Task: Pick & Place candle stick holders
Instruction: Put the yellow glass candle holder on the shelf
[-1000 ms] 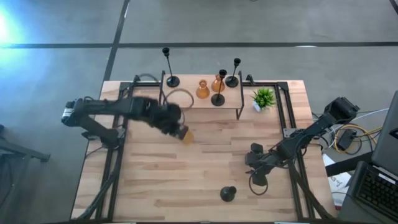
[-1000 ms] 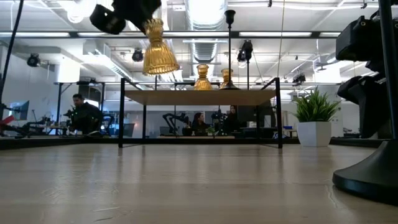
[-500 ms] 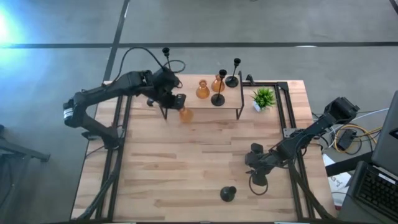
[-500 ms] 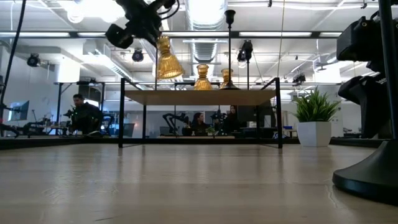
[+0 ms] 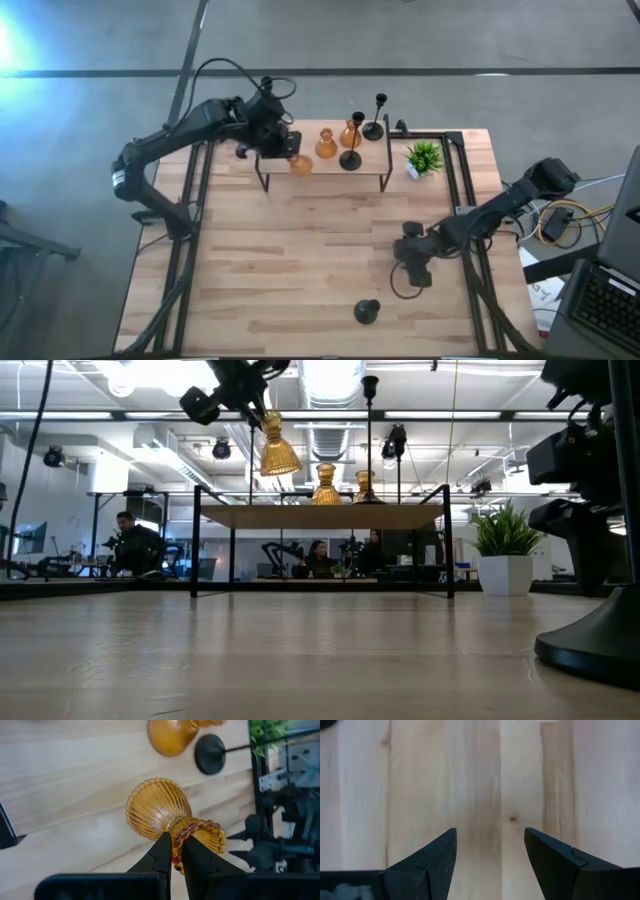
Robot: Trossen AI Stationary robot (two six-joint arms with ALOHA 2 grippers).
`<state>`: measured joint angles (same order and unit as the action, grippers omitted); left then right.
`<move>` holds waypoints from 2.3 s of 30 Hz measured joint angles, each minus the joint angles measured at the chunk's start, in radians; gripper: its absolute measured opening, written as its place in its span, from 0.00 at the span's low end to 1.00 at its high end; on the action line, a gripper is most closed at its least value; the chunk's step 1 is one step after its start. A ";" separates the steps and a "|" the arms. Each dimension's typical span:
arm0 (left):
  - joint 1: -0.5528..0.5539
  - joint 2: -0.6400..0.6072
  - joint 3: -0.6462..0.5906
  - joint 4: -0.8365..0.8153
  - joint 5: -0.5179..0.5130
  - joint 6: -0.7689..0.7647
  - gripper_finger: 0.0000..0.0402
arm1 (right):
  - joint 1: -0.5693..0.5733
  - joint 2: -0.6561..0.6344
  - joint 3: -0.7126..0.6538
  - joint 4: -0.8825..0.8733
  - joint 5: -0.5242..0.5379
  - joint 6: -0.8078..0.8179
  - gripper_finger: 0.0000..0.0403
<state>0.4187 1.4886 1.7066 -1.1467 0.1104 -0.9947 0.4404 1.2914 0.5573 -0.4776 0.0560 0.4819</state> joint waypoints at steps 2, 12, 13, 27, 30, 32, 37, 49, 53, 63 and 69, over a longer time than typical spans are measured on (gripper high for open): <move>0.013 0.029 0.028 -0.010 -0.004 -0.012 0.07 | -0.018 -0.009 -0.003 -0.014 -0.026 -0.066 0.56; 0.048 0.158 0.173 -0.090 -0.068 -0.048 0.07 | -0.028 -0.093 -0.035 -0.066 -0.049 -0.283 0.56; 0.052 0.169 0.188 -0.107 -0.073 -0.048 0.07 | -0.028 -0.093 -0.037 -0.065 -0.056 -0.290 0.56; 0.100 0.291 0.342 -0.249 -0.130 0.023 0.07 | -0.050 -0.166 -0.040 0.026 -0.080 -0.280 0.52; 0.104 0.291 0.348 -0.252 -0.129 0.038 0.07 | -0.072 -0.236 -0.014 0.077 -0.072 -0.279 0.48; 0.107 0.290 0.349 -0.257 -0.129 0.049 0.07 | -0.088 -0.280 0.016 0.090 -0.022 -0.277 0.47; 0.113 0.283 0.349 -0.289 -0.127 0.067 0.07 | -0.109 -0.390 0.121 0.079 0.196 -0.257 0.44; 0.117 0.274 0.349 -0.302 -0.123 0.070 0.07 | -0.107 -0.680 0.270 -0.030 0.542 -0.446 0.31; 0.120 0.274 0.348 -0.301 -0.128 0.049 0.07 | -0.108 -0.799 0.202 -0.035 0.550 -0.466 0.22; 0.115 0.276 0.344 -0.237 -0.139 -0.065 0.07 | -0.108 -1.012 0.122 -0.019 0.550 -0.548 0.09; 0.098 0.277 0.310 -0.186 -0.141 -0.134 0.07 | -0.108 -1.074 0.121 -0.019 0.550 -0.655 0.09</move>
<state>0.5171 1.7657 2.0166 -1.3326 -0.0302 -1.1286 0.3328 0.2178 0.6781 -0.4970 0.6059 -0.1727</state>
